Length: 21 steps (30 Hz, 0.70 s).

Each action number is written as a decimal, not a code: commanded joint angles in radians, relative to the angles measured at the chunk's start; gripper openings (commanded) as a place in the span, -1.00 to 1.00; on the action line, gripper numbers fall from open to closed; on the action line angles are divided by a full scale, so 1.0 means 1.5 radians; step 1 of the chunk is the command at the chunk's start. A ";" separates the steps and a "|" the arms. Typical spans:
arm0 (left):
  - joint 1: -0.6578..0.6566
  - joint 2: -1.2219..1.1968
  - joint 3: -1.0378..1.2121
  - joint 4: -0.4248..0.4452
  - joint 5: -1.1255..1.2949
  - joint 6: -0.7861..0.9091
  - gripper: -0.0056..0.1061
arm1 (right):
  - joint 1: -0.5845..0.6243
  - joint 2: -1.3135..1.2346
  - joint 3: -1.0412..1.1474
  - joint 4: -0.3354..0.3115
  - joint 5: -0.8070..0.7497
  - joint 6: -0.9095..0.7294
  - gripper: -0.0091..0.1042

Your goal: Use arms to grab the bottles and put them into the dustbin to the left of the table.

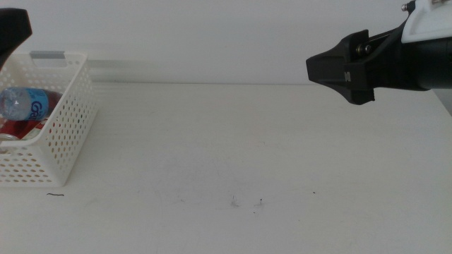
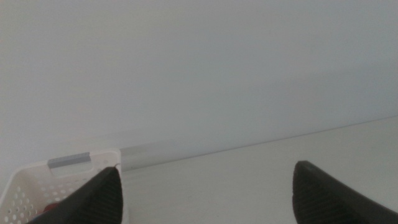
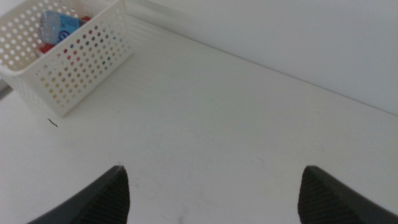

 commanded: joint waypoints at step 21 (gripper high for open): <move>0.119 -0.373 0.532 -0.075 -0.204 -0.001 0.78 | -0.441 -0.584 0.667 0.063 -0.304 -0.005 0.78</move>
